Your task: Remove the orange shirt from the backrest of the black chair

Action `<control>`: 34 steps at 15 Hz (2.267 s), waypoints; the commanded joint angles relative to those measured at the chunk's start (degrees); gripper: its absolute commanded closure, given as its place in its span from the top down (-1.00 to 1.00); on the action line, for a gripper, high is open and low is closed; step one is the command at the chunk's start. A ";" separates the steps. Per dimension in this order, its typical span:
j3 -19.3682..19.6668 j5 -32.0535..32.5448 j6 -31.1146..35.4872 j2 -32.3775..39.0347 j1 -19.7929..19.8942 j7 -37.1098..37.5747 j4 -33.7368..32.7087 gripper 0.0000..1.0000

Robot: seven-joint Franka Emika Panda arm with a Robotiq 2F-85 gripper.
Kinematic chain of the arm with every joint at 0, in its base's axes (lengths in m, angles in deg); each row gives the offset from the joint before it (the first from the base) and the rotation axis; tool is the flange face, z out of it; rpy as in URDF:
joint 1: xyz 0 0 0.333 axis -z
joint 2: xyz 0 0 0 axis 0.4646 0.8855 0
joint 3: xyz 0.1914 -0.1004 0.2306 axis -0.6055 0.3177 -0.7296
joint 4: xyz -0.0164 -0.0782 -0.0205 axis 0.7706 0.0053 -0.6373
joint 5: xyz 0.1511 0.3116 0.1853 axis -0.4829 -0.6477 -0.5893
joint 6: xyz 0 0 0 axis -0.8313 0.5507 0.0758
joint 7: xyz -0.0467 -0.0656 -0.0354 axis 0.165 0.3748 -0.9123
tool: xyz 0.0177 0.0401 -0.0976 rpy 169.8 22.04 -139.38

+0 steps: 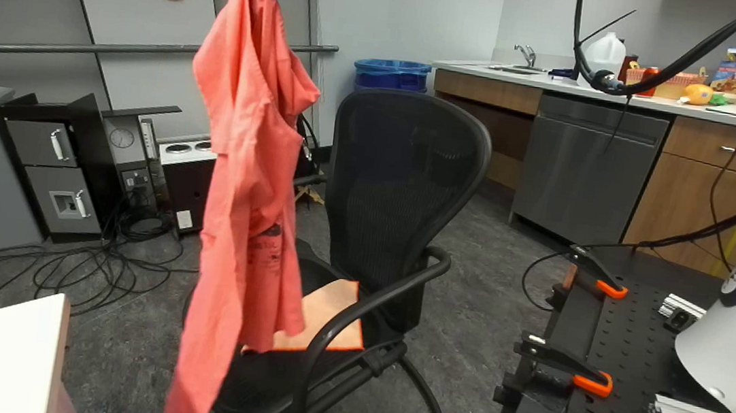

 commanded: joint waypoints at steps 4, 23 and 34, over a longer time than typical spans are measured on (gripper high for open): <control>1.91 1.41 -1.30 6.15 1.35 2.18 -6.64 -0.99; -19.21 -80.22 -42.78 23.17 18.75 -53.94 -15.81 -0.99; 1.82 -86.91 -59.44 28.86 3.71 -57.39 -32.31 0.61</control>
